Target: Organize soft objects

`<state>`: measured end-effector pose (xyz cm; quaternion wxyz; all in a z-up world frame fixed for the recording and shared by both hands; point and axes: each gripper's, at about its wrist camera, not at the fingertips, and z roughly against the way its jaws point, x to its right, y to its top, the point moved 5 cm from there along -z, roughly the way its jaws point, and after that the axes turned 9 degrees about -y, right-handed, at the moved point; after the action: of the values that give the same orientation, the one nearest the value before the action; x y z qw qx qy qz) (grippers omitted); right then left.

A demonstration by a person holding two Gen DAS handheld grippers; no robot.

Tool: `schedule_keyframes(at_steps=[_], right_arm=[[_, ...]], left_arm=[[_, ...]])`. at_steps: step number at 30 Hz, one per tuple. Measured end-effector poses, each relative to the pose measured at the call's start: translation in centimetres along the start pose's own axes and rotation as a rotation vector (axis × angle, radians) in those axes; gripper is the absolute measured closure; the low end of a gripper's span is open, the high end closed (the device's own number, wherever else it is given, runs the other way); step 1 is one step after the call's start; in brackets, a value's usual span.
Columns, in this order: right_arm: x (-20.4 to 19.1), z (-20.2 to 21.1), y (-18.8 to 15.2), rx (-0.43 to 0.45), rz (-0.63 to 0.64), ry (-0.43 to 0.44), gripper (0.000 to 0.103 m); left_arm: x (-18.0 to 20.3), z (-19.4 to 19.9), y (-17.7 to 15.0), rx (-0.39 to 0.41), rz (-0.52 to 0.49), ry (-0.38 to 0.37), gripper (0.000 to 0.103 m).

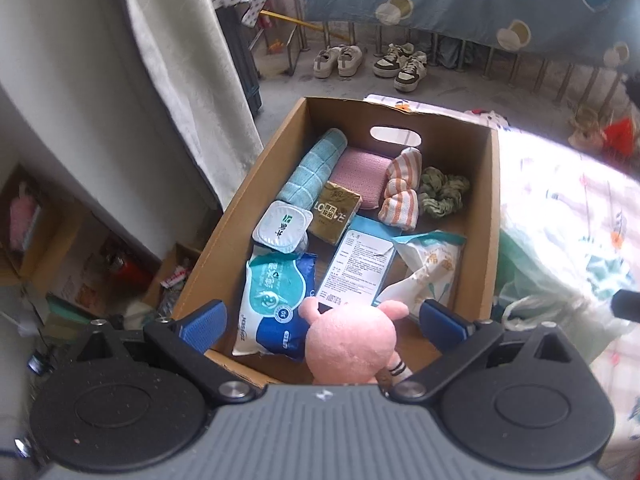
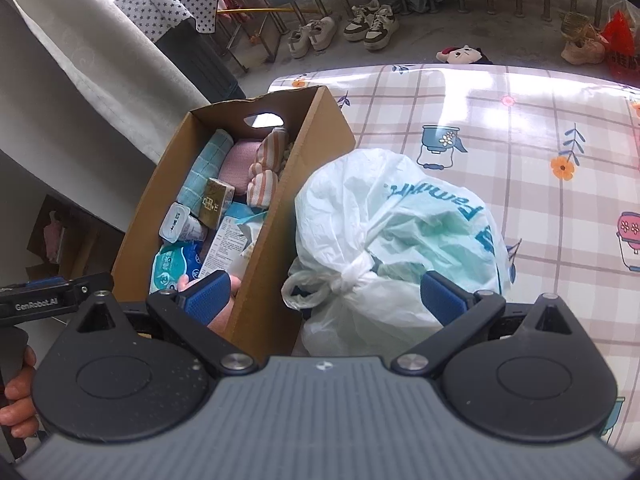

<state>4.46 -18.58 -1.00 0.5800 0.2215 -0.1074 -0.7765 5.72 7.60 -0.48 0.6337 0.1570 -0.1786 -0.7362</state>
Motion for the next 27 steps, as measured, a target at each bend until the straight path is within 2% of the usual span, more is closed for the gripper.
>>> schedule_keyframes(at_steps=[3, 6, 9, 13, 18, 23, 27], right_arm=[[0.1, 0.5, -0.9, 0.010, 0.002, -0.030, 0.001], [-0.1, 1.2, -1.9, 0.016, -0.017, -0.054, 0.001], [-0.6, 2.1, -3.2, 0.031, -0.048, -0.078, 0.001], [-2.1, 2.9, -5.2, 0.035, -0.093, -0.116, 0.001], [-3.8, 4.2, -7.5, 0.071, -0.169, -0.168, 0.001], [-4.9, 4.8, -9.9, 0.080, -0.263, -0.218, 0.001], [-5.8, 4.5, -11.5, 0.060, -0.290, -0.242, 0.001]], left_arm=[[0.9, -0.7, -0.3, -0.007, -0.031, -0.034, 0.000], [1.4, -1.5, -0.7, -0.027, -0.050, -0.101, 0.000], [1.5, -1.3, -1.1, -0.016, -0.111, -0.127, 0.000], [0.8, -1.1, -1.7, -0.020, -0.190, -0.159, 0.000], [-0.9, -0.8, -1.8, -0.033, -0.238, -0.212, 0.000], [-2.0, -1.0, -2.1, -0.056, -0.297, -0.245, 0.000], [-2.0, -1.7, -2.4, -0.087, -0.325, -0.230, 0.000]])
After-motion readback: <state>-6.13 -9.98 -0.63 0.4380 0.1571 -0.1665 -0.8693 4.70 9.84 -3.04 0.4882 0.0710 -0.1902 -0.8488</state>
